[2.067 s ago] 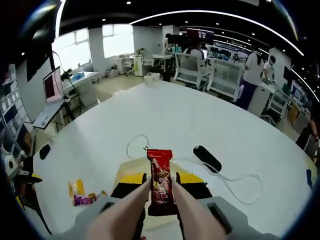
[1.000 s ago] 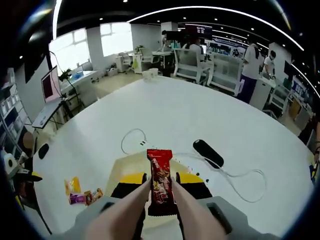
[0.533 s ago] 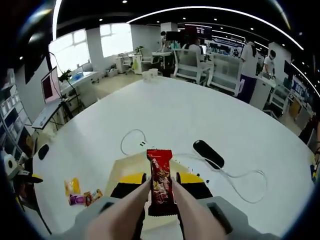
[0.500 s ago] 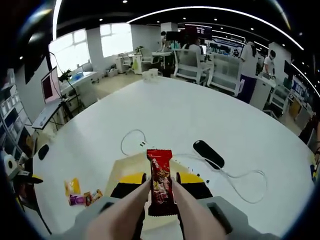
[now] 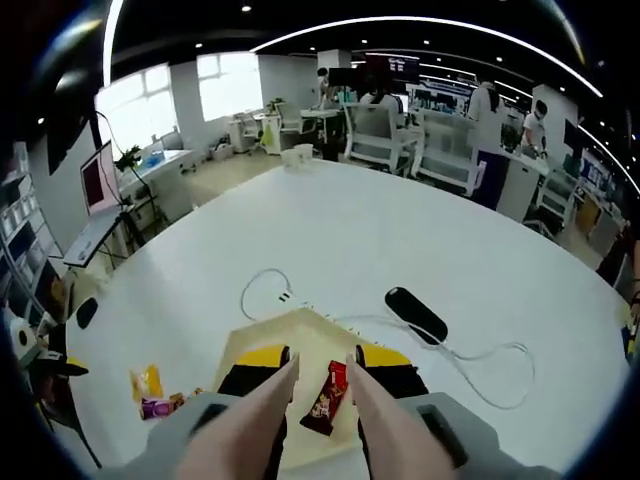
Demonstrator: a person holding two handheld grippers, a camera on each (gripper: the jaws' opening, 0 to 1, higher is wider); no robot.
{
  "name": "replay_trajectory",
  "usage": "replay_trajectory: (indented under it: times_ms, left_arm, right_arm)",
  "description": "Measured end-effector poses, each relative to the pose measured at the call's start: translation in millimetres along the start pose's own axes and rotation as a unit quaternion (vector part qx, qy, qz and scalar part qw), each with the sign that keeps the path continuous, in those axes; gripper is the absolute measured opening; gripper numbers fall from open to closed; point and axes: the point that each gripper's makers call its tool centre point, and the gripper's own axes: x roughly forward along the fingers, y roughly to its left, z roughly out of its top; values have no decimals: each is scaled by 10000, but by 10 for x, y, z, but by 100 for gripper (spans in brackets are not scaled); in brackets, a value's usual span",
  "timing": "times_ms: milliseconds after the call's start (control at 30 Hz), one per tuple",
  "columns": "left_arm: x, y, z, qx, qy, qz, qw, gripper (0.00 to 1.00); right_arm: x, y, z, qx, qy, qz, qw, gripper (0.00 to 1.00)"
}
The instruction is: Place the target food into the container with the food tongs after gripping and lifting it, then release it inside without dropping or visibly crushing the food.
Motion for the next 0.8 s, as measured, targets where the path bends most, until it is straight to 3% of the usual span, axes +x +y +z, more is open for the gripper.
replay_trajectory:
  times_ms: [800]
  left_arm:
    - [-37, -70, -10, 74, -51, -2, 10000, 99]
  right_arm:
    - [-127, -4, 20, 23, -92, -71, 9999, 26]
